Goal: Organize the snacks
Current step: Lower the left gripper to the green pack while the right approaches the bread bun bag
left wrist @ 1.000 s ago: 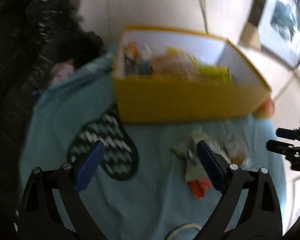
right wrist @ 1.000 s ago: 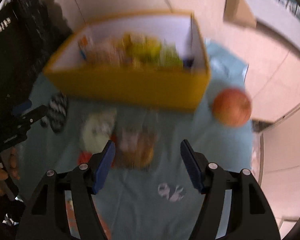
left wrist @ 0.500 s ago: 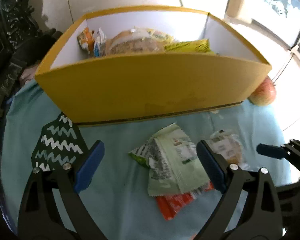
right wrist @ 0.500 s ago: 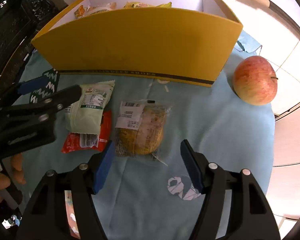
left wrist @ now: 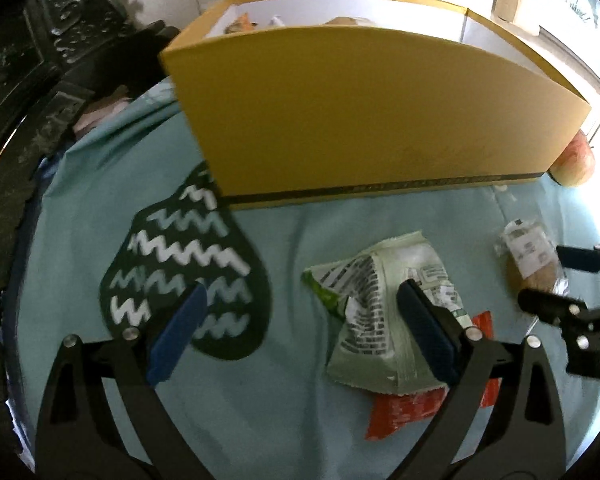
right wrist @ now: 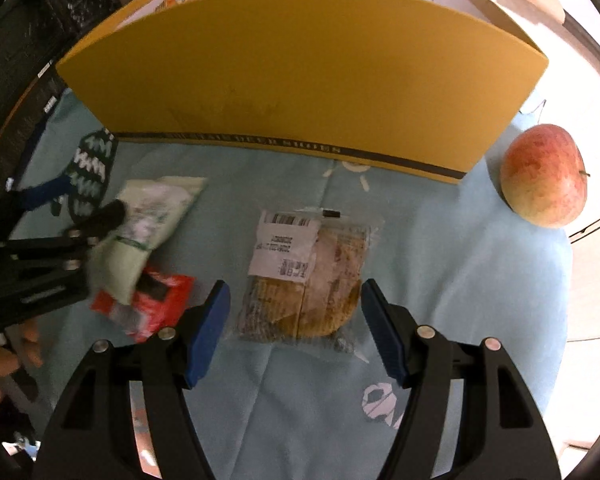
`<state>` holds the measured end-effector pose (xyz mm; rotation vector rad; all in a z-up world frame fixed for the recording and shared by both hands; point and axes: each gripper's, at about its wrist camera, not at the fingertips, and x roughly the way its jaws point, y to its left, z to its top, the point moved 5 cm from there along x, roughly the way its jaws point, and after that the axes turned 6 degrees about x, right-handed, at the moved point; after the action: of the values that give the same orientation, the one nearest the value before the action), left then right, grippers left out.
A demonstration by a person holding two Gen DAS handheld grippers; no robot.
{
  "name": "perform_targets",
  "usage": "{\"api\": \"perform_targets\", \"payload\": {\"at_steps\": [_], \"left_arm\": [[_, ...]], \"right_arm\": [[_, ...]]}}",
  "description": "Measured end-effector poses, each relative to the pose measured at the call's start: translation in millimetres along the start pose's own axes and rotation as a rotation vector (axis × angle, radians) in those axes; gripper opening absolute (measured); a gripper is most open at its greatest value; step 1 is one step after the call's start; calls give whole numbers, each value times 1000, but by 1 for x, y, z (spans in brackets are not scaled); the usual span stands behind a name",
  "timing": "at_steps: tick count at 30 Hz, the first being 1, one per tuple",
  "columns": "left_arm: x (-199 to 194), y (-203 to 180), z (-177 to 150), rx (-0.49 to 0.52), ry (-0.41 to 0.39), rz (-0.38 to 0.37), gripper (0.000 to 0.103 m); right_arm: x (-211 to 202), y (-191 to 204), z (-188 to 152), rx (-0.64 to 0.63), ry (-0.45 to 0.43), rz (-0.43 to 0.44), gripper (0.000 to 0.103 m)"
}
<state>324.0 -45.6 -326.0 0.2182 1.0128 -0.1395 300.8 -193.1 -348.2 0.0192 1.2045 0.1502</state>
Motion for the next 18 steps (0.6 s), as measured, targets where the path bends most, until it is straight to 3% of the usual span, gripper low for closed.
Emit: {"api": "perform_targets", "payload": {"at_steps": [5,8,12,18], "left_arm": [[-12,22,-12,-24,-28,18,98],[-24,31,-17,-78,-59,-25,95],[-32,1,-8,9,-105,-77,96],[4,-40,1,103,1,-33,98]], "right_arm": [[14,2,-4,-27,23,-44,68],[15,1,-3,-5,24,-32,68],[11,2,5,-8,-10,-23,68],[27,12,6,-53,22,-43,68]]}}
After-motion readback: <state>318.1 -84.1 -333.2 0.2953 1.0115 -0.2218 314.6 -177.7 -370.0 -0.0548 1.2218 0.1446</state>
